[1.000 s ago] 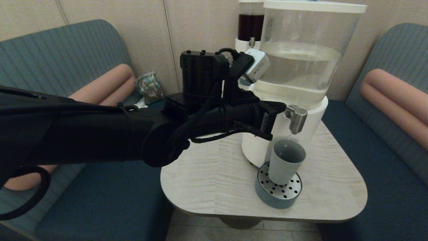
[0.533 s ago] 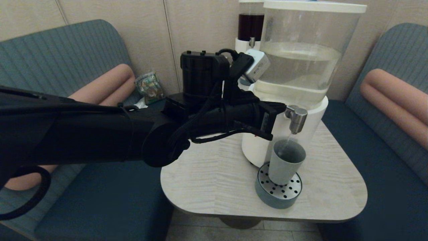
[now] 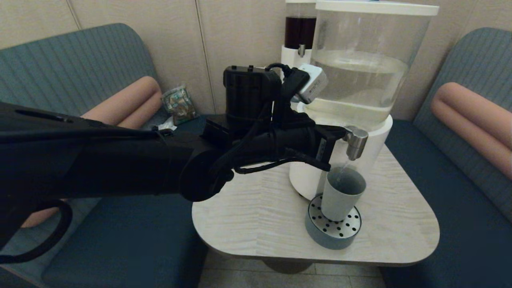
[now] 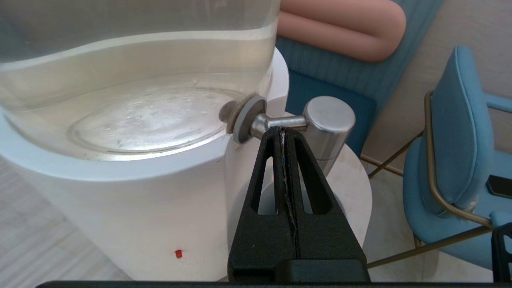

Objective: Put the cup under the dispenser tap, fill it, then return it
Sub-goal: Turn off the faucet

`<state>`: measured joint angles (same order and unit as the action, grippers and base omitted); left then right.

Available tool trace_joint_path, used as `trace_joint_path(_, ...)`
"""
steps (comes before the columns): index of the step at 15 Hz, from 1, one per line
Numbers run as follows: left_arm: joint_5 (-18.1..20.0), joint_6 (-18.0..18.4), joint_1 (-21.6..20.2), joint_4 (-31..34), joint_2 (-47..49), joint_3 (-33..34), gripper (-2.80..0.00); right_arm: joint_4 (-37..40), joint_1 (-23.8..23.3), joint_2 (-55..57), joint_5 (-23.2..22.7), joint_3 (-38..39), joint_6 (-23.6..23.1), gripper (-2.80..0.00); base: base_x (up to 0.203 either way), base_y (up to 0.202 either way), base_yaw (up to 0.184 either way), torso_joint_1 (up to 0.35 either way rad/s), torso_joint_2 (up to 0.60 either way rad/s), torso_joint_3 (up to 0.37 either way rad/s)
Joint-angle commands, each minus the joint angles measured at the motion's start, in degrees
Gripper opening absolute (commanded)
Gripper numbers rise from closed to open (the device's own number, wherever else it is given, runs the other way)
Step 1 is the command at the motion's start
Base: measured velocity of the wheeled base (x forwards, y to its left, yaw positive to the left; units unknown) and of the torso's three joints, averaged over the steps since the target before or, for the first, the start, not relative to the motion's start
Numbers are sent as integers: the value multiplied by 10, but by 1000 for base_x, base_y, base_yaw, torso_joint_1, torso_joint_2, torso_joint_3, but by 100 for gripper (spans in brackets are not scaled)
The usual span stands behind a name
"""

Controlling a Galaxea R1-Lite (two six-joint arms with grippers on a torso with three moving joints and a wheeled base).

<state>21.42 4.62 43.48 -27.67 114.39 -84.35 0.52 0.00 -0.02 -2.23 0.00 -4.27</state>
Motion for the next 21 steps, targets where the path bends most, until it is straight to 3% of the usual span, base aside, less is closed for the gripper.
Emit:
trace_joint_path(1,1,0,1,-1,8,-3,-280,0,0,-1,-1,0,0,-280,0,0,0,0,0,0)
trace_joint_path(10,-6,-4,5,21,22,-48,-280,0,0,-1,-1,0,-1,-280,0,0,0,0,0,0)
trace_joint_path(21,-3,-7,10,24,50,-57,-280,0,0,-1,-1,0,0,-280,0,0,0,0,0,0)
